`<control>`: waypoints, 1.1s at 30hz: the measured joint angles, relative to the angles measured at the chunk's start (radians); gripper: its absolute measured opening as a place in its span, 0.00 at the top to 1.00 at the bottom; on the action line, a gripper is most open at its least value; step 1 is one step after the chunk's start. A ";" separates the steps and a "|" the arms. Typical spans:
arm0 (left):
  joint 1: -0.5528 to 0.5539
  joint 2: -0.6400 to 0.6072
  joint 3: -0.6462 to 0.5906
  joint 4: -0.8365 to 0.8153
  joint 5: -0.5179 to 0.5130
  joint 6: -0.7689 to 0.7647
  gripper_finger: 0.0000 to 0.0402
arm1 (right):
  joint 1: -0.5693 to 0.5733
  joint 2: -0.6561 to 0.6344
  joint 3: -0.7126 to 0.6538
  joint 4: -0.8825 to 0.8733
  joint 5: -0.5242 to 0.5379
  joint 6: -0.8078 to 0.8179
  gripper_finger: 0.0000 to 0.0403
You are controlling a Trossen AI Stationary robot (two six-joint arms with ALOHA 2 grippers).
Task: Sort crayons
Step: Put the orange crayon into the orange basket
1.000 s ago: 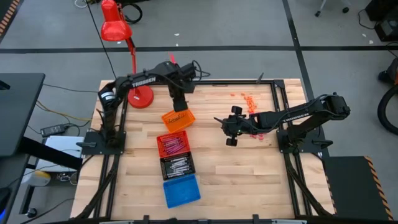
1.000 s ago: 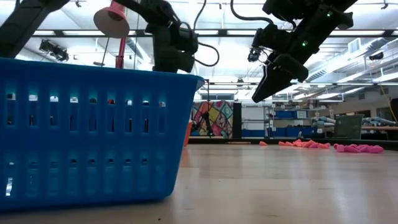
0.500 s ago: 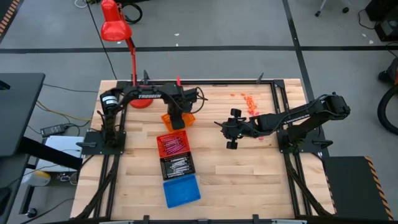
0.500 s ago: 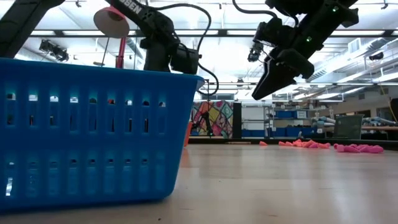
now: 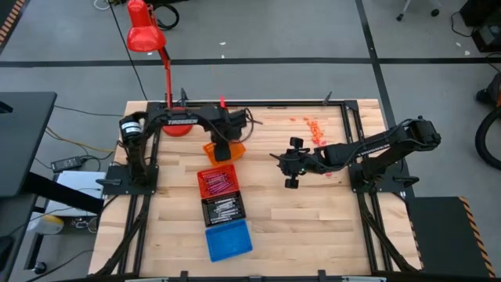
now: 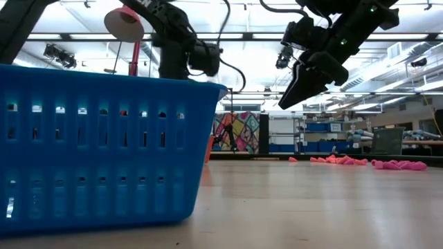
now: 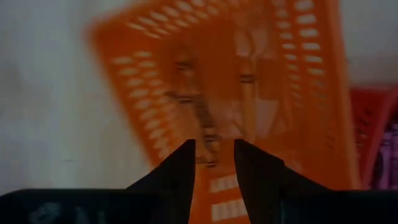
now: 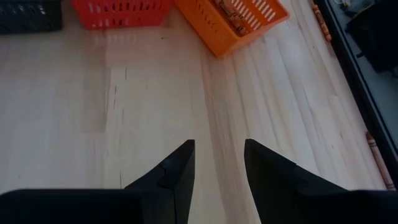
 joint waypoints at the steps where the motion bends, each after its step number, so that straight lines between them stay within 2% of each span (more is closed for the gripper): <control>1: 0.012 -0.015 0.000 0.007 -0.005 0.009 0.70 | 0.002 0.000 0.000 -0.001 0.000 0.000 0.64; 8: 0.122 -0.124 -0.009 0.047 -0.007 0.109 0.69 | 0.010 0.000 0.000 -0.001 0.000 -0.003 0.64; 13: 0.238 -0.171 -0.145 0.254 -0.005 0.201 0.69 | 0.011 0.000 0.000 0.001 0.000 -0.002 0.64; 20: 0.418 -0.172 -0.305 0.500 0.000 0.403 0.69 | 0.011 0.000 0.000 0.030 0.000 -0.001 0.64; 25: 0.528 -0.168 -0.367 0.712 0.033 0.536 0.69 | 0.007 0.000 0.000 0.053 0.000 -0.010 0.64; 29: 0.587 -0.166 -0.411 0.820 0.035 0.743 0.69 | -0.007 0.000 0.000 0.071 0.000 -0.025 0.64; 33: 0.614 -0.163 -0.443 0.892 0.072 0.759 0.69 | -0.028 0.000 0.000 0.093 0.000 -0.027 0.64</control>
